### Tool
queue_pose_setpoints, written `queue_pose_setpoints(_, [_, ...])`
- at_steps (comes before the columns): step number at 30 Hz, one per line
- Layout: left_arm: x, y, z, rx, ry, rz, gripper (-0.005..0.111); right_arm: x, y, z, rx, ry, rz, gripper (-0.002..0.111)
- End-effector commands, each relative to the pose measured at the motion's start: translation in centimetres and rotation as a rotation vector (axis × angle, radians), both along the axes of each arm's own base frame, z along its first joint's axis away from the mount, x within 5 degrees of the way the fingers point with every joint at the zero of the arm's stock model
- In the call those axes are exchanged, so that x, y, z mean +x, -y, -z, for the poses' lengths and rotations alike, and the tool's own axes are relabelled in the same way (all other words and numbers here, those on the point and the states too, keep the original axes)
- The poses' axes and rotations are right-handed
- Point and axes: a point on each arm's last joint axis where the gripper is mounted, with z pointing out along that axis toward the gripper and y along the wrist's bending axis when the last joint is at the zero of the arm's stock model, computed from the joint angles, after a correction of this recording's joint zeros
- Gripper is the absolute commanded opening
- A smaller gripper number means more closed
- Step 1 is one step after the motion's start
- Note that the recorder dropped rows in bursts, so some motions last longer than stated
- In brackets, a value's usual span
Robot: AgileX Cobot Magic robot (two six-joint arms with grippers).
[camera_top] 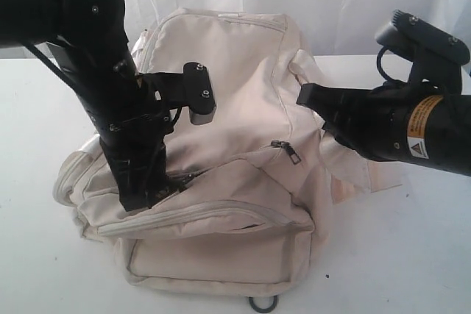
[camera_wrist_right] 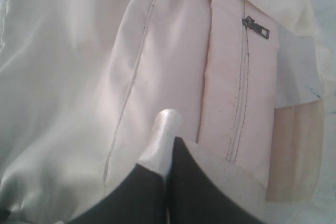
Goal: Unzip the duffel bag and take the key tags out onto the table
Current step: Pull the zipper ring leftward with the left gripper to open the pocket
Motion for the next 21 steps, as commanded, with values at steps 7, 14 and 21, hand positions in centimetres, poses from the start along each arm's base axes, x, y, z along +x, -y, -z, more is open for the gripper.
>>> queue_pose_setpoints(7, [-1.4,-1.4,-3.1,-0.041,0.067,0.000,0.000,0.2,0.1,-0.8,0.011,0.048,-0.016,0.000])
queue_pose_setpoints(14, [-2.4,-3.1,-5.7,-0.031,0.185,0.003,0.000,0.2,0.3,-0.7,-0.024,0.052,-0.020,0.000])
queue_pose_setpoints(21, [-3.2,-3.8,-7.4,-0.063,0.245,-0.001,0.000,0.2,0.6,-0.6,-0.251,0.164,-0.142,0.004])
